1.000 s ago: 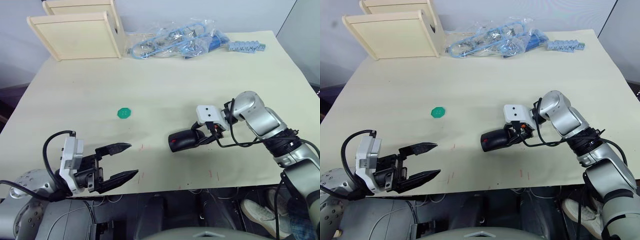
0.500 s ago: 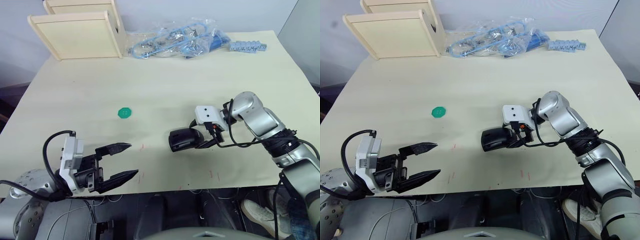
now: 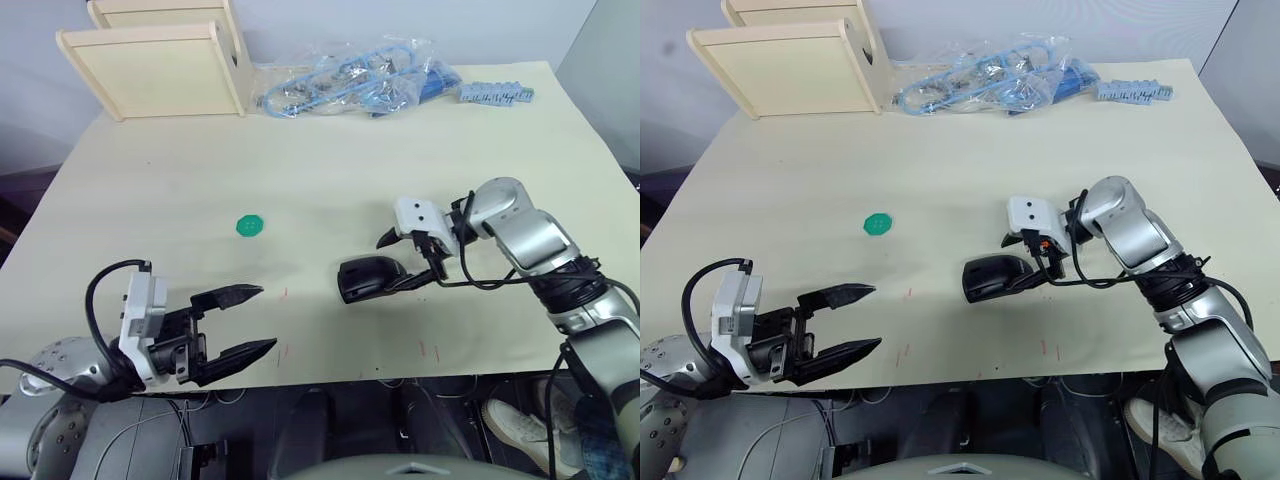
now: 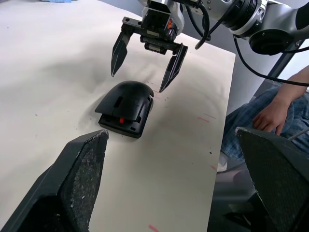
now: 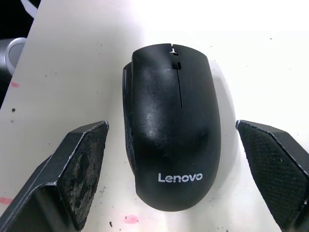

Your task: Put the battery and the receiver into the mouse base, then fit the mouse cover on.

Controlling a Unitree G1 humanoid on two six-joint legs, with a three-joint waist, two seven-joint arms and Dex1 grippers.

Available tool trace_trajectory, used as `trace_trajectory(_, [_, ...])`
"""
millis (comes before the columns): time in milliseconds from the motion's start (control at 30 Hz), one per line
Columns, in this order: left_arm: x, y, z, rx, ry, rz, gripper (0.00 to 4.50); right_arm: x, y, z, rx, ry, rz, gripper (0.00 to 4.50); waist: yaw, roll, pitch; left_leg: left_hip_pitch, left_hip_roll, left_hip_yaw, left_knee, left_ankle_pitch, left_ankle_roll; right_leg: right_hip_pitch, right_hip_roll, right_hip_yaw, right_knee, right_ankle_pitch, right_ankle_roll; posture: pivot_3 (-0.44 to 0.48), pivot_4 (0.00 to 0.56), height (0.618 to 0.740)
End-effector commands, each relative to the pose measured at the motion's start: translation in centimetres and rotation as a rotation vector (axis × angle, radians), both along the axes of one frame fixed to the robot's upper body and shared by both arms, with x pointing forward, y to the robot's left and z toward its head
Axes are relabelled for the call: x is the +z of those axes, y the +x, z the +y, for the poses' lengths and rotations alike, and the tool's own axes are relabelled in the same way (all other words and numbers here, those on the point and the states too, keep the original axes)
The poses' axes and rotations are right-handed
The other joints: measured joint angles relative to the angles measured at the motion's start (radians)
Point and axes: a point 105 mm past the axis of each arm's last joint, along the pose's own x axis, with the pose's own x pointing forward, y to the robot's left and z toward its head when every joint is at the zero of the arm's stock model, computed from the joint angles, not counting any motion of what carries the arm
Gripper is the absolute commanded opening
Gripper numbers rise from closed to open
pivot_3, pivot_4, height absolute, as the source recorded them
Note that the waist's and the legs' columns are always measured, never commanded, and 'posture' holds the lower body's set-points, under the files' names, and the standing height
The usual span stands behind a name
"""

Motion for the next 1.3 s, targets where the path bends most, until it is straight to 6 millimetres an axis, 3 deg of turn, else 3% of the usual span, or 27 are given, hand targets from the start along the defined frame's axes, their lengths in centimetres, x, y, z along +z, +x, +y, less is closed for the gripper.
trace_trajectory(33, [0.7,-0.1,-0.2,-0.015,0.006,-0.033,4.5,1.0,0.0,0.0,-0.01,0.046,-0.006,4.44,0.0,0.0,0.0,0.0,0.0,0.0,0.0,0.0,0.0,0.0,0.0,0.0,0.0,0.0,0.0,0.0,0.15,0.74])
trace_trajectory(633, [0.8,-0.3,-0.4,-0.01,0.002,-0.033,4.5,0.1,0.4,-0.7,-0.065,0.139,0.058,4.44,-0.001,0.0,0.0,0.0,0.0,0.0,0.0,0.0,0.0,0.0,0.0,0.0,0.0,0.0,0.0,0.0,0.15,0.74])
trace_trajectory(1300, [1.0,-0.2,-0.6,-0.011,0.001,-0.035,4.5,-1.0,0.6,-1.2,-0.08,0.074,0.067,4.44,0.0,0.0,0.0,0.0,0.0,0.0,0.0,0.0,0.0,0.0,0.0,0.0,0.0,0.0,0.0,0.0,0.15,0.74])
